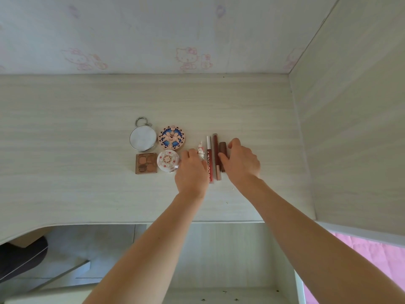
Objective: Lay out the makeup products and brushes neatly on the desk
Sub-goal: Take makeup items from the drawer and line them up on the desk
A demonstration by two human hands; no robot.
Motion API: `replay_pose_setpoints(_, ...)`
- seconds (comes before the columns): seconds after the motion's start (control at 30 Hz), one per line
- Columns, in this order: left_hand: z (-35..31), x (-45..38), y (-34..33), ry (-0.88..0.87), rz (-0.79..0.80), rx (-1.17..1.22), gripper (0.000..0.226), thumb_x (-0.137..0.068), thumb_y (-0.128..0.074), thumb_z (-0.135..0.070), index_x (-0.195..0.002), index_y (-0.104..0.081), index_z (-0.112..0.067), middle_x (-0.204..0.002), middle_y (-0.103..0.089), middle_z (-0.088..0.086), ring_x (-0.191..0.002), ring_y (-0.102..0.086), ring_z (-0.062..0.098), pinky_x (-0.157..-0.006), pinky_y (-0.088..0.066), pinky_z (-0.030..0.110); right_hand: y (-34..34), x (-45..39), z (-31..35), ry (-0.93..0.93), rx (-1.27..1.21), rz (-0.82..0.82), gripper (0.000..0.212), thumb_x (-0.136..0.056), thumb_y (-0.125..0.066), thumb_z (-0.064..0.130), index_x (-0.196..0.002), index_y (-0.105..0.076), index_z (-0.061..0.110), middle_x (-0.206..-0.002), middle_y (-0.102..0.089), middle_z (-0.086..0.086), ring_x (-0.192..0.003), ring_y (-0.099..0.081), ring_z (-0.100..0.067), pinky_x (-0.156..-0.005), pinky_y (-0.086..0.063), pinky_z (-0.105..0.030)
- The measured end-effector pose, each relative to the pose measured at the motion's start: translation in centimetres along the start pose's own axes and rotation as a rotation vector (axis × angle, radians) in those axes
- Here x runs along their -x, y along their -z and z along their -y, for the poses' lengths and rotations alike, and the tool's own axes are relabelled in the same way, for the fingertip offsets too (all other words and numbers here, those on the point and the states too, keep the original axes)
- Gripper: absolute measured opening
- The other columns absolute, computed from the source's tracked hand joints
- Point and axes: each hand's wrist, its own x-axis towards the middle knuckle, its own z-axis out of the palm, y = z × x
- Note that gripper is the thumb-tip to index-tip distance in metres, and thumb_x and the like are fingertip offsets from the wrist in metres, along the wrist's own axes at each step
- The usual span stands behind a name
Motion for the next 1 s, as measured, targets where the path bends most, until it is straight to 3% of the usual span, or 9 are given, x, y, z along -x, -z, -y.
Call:
replay_pose_setpoints(0.23,0.4,0.3,0.1,-0.042,-0.007,-0.016,0.022,-0.095,-0.047,-0.02,-0.11,-0.05,-0.005,-0.109,-0.048,0.008,-0.093,-0.054,0.027,-0.056,-0.044,0.037,0.1,0.6,-0.2,0.018,-0.01,0.013,0.028,-0.095,-0.048,0.042,-0.11,-0.048,0.019,-0.098,-0.06,-0.001,-0.075,-0.049,-0.024,-0.064,-0.04,-0.032)
replay_pose_setpoints(0.53,1.4,3.9,2.6,-0.125,-0.001,-0.052,0.025,-0.091,-0.051,-0.016,-0.114,-0.048,-0.009,-0.111,-0.048,0.006,-0.09,-0.056,0.027,-0.055,-0.039,0.034,0.1,4.1,-1.2,0.159,-0.074,-0.072,0.027,-0.097,-0.043,0.028,-0.118,-0.051,0.014,-0.111,-0.055,-0.003,-0.094,-0.059,-0.025,-0.069,-0.046,-0.033)
replay_pose_setpoints(0.8,4.5,9.5,4.4,-0.32,-0.028,-0.062,0.045,-0.088,-0.053,-0.009,-0.132,-0.044,-0.015,-0.116,-0.053,0.002,-0.102,-0.054,0.021,-0.07,-0.052,0.034,-1.2,10.9,-2.2,0.293,-0.107,-0.056,0.038,-0.096,-0.049,0.021,-0.133,-0.045,0.013,-0.129,-0.05,-0.005,-0.118,-0.051,-0.023,-0.091,-0.049,-0.036)
replay_pose_setpoints(1.0,8.3,14.5,3.4,-0.525,-0.026,-0.161,0.044,-0.079,-0.062,-0.004,-0.122,-0.054,-0.009,-0.11,-0.06,0.004,-0.095,-0.058,0.023,-0.066,-0.054,0.031,-3.3,16.8,-3.9,0.368,-0.111,-0.089,0.037,-0.095,-0.051,0.018,-0.131,-0.048,0.01,-0.129,-0.052,-0.005,-0.12,-0.05,-0.021,-0.095,-0.048,-0.032)
